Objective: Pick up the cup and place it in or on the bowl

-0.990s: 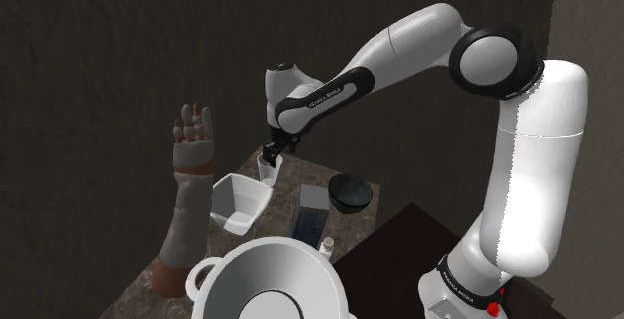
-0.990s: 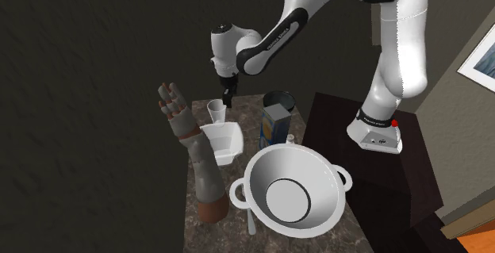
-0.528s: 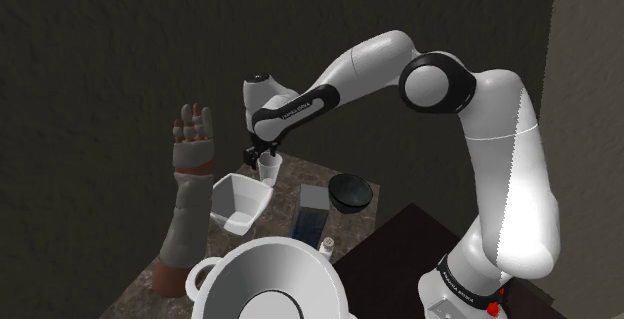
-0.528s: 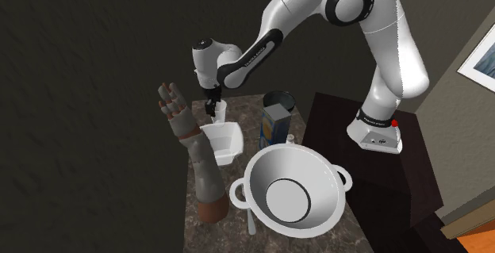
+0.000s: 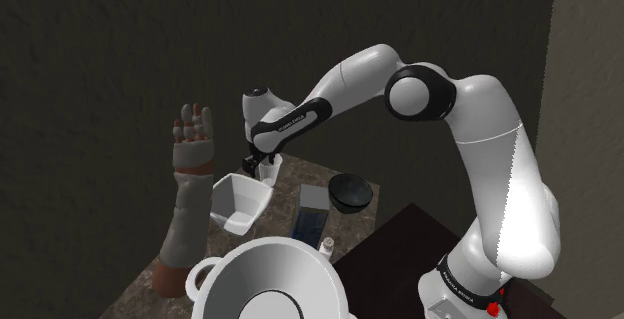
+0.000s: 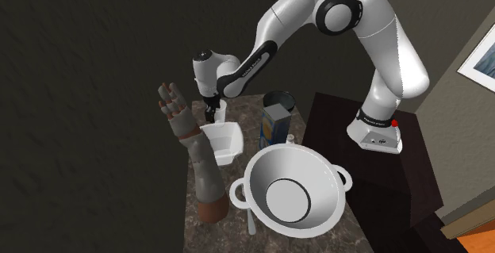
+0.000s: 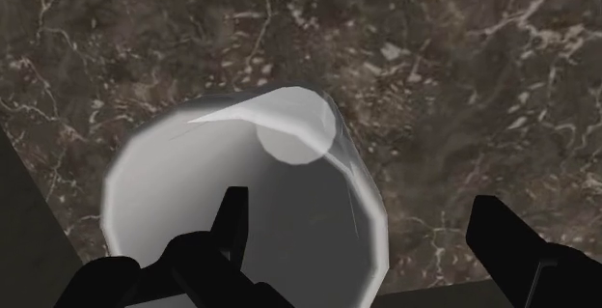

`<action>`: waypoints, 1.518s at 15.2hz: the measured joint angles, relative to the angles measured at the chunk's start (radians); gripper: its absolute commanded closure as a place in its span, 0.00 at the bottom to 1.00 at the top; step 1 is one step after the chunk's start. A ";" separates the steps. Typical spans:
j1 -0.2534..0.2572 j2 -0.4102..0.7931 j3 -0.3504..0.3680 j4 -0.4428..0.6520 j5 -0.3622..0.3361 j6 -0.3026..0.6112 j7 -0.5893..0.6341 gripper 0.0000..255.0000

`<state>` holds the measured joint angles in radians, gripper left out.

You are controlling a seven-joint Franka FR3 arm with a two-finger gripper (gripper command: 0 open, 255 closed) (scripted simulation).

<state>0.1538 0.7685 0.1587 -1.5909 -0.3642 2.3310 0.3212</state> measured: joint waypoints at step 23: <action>-0.007 -0.040 0.008 -0.010 0.009 -0.028 -0.011 1.00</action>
<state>0.1466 0.7285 0.1663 -1.6012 -0.3549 2.3026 0.3099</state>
